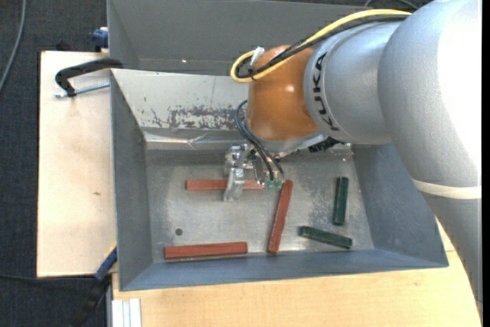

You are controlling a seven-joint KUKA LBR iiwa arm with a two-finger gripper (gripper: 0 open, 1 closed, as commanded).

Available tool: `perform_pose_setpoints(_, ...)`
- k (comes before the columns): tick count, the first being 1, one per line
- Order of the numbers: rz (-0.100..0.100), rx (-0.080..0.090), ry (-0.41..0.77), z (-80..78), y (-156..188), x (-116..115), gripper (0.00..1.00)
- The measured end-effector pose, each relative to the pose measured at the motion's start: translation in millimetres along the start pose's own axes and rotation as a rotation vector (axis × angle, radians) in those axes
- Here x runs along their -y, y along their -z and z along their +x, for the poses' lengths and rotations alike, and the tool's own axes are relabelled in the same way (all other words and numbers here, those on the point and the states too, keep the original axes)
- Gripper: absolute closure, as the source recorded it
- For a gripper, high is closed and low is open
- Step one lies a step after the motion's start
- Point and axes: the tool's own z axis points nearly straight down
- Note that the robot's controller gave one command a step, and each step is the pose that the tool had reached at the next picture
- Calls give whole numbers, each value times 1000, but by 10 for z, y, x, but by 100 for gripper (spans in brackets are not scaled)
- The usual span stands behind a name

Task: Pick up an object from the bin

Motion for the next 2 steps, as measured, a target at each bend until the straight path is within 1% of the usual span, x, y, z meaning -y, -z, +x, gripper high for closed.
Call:
perform_pose_setpoints(1, 2, -10, 0, 28, 99, 4, 100)
perform_pose_setpoints(2, 1, -9, 0, 22, 336, 0, 100)
